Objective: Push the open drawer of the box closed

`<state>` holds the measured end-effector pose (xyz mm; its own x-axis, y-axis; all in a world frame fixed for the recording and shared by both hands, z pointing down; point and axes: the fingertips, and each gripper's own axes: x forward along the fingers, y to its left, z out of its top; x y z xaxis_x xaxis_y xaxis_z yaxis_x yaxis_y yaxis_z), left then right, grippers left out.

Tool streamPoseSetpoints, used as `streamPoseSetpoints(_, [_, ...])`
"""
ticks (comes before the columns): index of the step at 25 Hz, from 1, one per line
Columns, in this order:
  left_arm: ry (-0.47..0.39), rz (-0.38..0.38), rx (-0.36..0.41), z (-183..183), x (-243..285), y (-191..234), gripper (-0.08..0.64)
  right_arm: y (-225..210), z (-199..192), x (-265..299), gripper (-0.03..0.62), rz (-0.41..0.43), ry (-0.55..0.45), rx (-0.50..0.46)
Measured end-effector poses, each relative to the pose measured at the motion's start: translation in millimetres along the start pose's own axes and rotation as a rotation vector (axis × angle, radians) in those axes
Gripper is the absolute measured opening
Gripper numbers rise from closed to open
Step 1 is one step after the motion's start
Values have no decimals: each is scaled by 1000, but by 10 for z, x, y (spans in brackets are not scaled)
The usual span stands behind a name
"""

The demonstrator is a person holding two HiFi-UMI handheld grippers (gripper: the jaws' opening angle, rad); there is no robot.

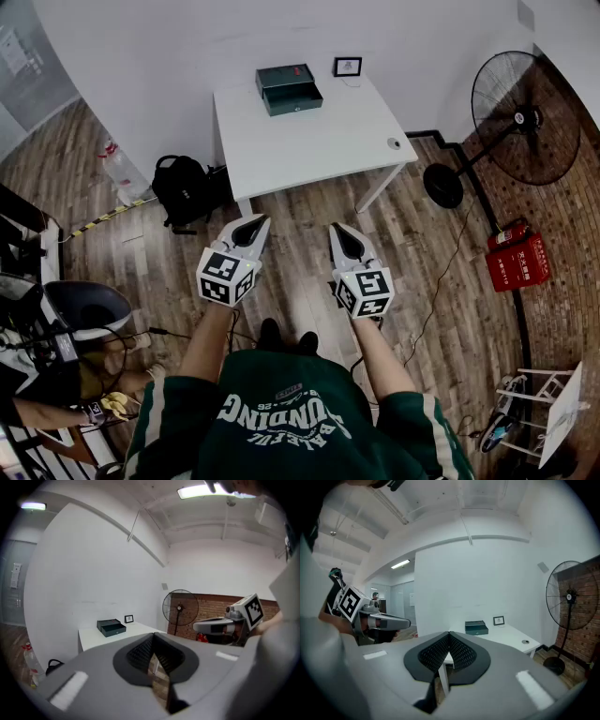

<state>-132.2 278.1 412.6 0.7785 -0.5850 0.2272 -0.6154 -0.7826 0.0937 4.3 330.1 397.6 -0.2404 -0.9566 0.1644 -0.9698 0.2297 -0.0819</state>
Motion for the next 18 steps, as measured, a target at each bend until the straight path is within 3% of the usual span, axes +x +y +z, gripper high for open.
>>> streamPoseSetpoints(18, [16, -64, 15, -108, 46, 320, 52, 164, -68, 293, 2, -43, -19, 15])
